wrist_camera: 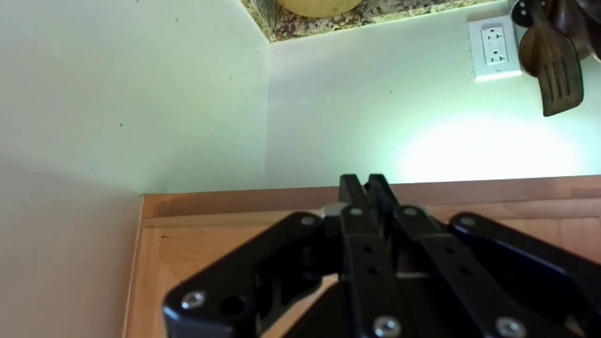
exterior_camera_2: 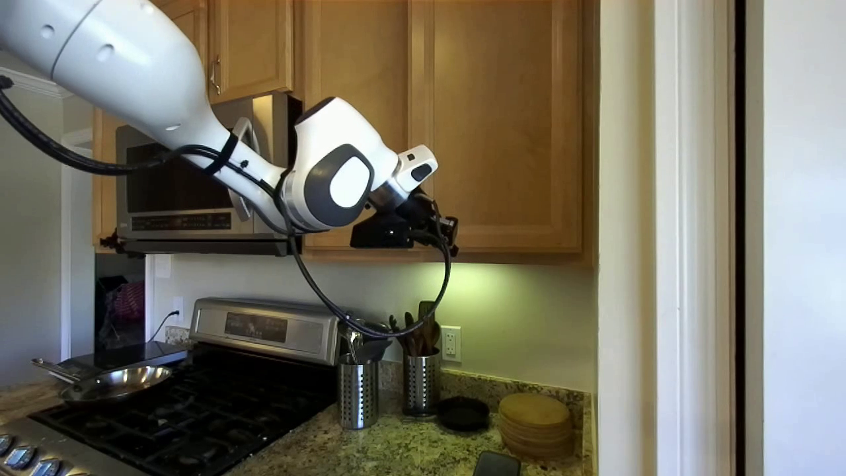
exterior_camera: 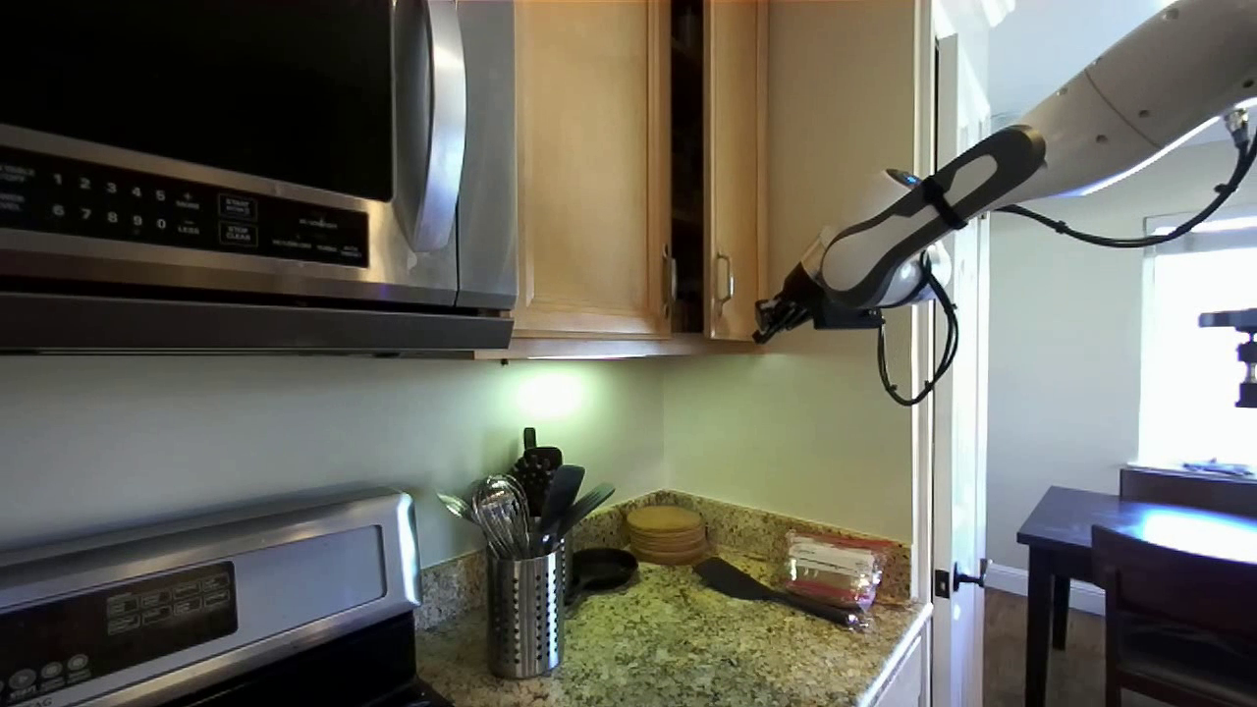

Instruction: Pick up the container from the counter and place it on the bottom shelf of the open upper cabinet, close the doors of the open cabinet

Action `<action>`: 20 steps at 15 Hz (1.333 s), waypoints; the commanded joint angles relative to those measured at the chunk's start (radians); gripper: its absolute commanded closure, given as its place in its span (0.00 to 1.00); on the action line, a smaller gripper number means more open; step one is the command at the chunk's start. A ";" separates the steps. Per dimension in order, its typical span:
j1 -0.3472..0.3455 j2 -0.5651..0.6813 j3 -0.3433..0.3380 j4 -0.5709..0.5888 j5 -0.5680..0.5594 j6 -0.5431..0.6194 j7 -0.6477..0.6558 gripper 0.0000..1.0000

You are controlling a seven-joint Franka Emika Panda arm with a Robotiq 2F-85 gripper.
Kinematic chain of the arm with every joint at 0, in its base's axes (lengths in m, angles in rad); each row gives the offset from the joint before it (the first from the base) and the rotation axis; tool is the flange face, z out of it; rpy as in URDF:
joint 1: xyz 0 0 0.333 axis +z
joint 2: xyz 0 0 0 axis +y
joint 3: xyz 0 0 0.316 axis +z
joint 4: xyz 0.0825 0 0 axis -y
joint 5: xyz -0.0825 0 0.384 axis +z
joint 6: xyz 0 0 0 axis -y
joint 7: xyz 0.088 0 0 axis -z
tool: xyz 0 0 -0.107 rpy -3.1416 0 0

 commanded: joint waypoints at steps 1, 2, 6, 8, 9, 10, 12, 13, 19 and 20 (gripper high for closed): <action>-0.014 0.032 0.018 0.049 -0.035 0.047 0.083 0.91; -0.008 0.030 0.018 0.057 -0.028 0.055 0.085 0.91; 0.016 0.018 0.035 0.077 0.022 0.067 0.070 0.91; 0.042 0.023 0.035 0.090 0.060 0.063 0.047 0.91; 0.048 0.025 0.039 0.096 0.069 0.063 0.049 0.92; 0.054 0.030 0.041 0.101 0.076 0.071 0.049 0.92; 0.051 0.044 0.053 0.113 0.064 0.088 0.065 0.92; 0.050 0.049 0.057 0.119 0.057 0.096 0.065 0.92; 0.046 0.096 0.070 0.159 0.044 0.149 0.081 0.92; 0.049 0.103 0.073 0.162 0.050 0.153 0.079 0.92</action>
